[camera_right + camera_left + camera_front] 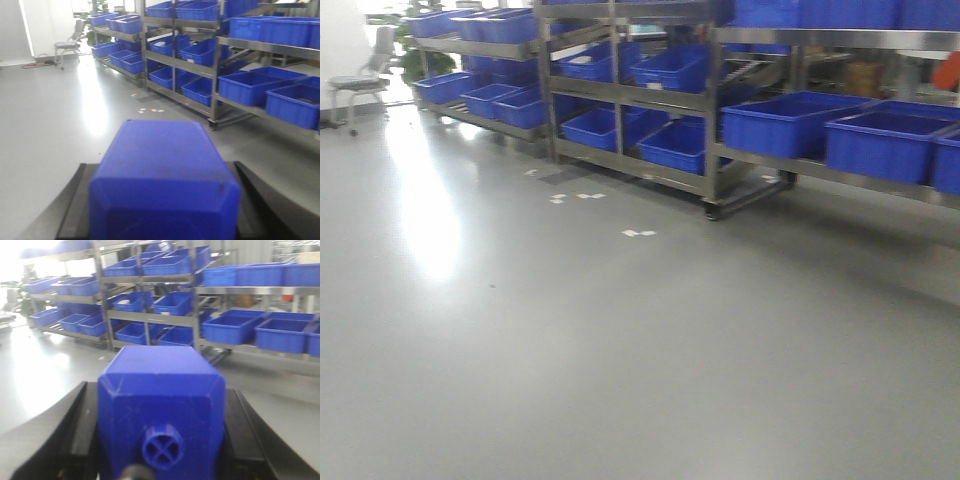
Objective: Pick and sort blue part to right shelf
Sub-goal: 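Drive the base up to the rack of open blue bins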
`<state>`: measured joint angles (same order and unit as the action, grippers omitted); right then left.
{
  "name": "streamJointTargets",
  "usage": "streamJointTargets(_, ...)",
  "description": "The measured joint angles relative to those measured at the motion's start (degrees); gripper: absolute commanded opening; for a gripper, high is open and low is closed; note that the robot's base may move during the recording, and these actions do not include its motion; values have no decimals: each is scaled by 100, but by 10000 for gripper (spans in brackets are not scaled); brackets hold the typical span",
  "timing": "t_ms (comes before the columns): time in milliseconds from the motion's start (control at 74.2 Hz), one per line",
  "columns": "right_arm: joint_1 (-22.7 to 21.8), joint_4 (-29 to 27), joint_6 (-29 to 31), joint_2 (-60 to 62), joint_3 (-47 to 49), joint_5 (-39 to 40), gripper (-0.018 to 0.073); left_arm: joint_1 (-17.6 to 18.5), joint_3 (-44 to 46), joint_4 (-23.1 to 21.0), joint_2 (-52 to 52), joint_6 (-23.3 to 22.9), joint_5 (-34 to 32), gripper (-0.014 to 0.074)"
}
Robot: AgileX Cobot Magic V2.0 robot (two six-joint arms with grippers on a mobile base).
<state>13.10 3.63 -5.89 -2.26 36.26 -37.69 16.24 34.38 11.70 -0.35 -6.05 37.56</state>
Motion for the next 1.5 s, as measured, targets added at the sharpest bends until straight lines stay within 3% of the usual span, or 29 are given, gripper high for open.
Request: streamJointTargets(1497, 11, 4, 0, 0, 0, 0, 215, -8, 0, -22, 0, -2, 0, 294)
